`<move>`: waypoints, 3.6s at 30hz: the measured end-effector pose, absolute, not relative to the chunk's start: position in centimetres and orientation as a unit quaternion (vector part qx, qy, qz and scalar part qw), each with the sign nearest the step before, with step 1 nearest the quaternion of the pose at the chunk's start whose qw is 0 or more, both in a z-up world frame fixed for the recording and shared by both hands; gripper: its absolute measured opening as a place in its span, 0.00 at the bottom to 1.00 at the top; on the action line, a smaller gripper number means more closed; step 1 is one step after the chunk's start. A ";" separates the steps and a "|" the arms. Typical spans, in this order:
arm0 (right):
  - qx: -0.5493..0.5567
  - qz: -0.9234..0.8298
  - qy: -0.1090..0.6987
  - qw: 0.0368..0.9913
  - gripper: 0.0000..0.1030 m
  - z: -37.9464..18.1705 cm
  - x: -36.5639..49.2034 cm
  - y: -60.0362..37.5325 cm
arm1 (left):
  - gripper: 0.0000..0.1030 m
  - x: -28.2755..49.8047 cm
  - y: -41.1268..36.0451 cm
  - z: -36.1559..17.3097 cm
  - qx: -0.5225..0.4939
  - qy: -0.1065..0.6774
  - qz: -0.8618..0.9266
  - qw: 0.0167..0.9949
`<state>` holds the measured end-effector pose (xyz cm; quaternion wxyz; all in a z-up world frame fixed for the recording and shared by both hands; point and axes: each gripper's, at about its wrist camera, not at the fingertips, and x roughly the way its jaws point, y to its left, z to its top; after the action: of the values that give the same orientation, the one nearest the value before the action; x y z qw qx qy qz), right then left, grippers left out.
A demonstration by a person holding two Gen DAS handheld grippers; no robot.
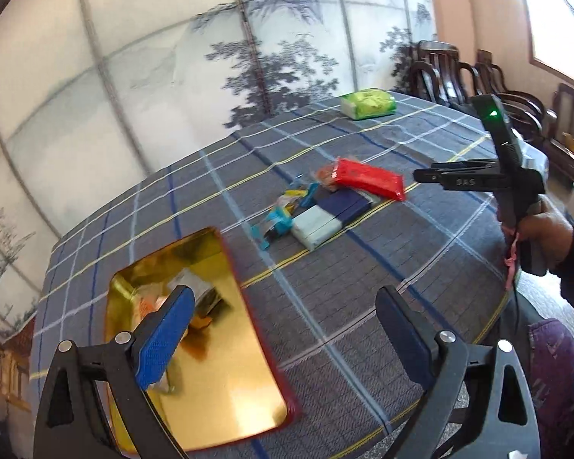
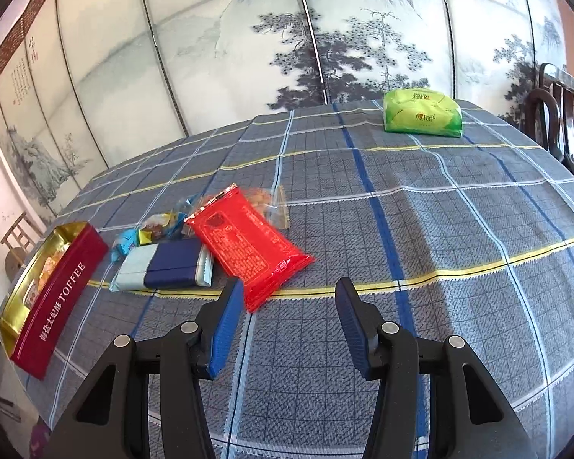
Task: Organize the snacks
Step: 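Move both grippers back toward the remaining snacks on the table, then grasp the teal-wrapped snack with the left gripper while the right gripper grasps the red bag, then carry the teal snack into the gold tin and open the left gripper while right holds red bag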
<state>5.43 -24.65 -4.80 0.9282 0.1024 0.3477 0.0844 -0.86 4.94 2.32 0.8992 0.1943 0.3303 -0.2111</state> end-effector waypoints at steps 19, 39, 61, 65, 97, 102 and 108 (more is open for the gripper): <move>0.161 0.143 0.348 0.912 0.59 -5.6 5.4 -25.5 | 0.58 15.1 -2.0 -6.1 0.375 0.461 -0.401 0.697; 0.188 0.141 0.366 0.901 0.71 -6.3 6.2 -26.3 | 0.21 11.8 -0.3 -3.6 0.259 0.464 -0.327 0.781; 0.030 0.255 0.420 0.870 0.71 -5.6 14.9 -21.5 | 0.22 -1.3 -0.6 -0.6 0.090 0.447 -0.263 0.850; 0.012 0.272 0.437 0.857 0.69 -6.6 15.9 -21.0 | 0.22 -1.4 -0.8 -0.7 0.088 0.449 -0.263 0.849; 0.143 0.058 0.389 0.908 0.42 -6.6 10.5 -31.0 | 0.22 -3.8 8.3 0.4 0.032 0.406 -0.145 0.902; 0.146 0.054 0.388 0.909 0.42 -6.6 10.4 -31.0 | 0.22 -3.1 11.0 -0.7 0.028 0.407 -0.109 0.906; 0.146 0.053 0.389 0.908 0.42 -6.6 10.4 -31.1 | 0.22 -2.3 12.1 -2.6 0.028 0.418 -0.095 0.903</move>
<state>10.44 -31.05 -6.65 0.9082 0.1461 0.3887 0.0532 -2.32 12.11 -2.55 0.9030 0.0278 0.4180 -0.0950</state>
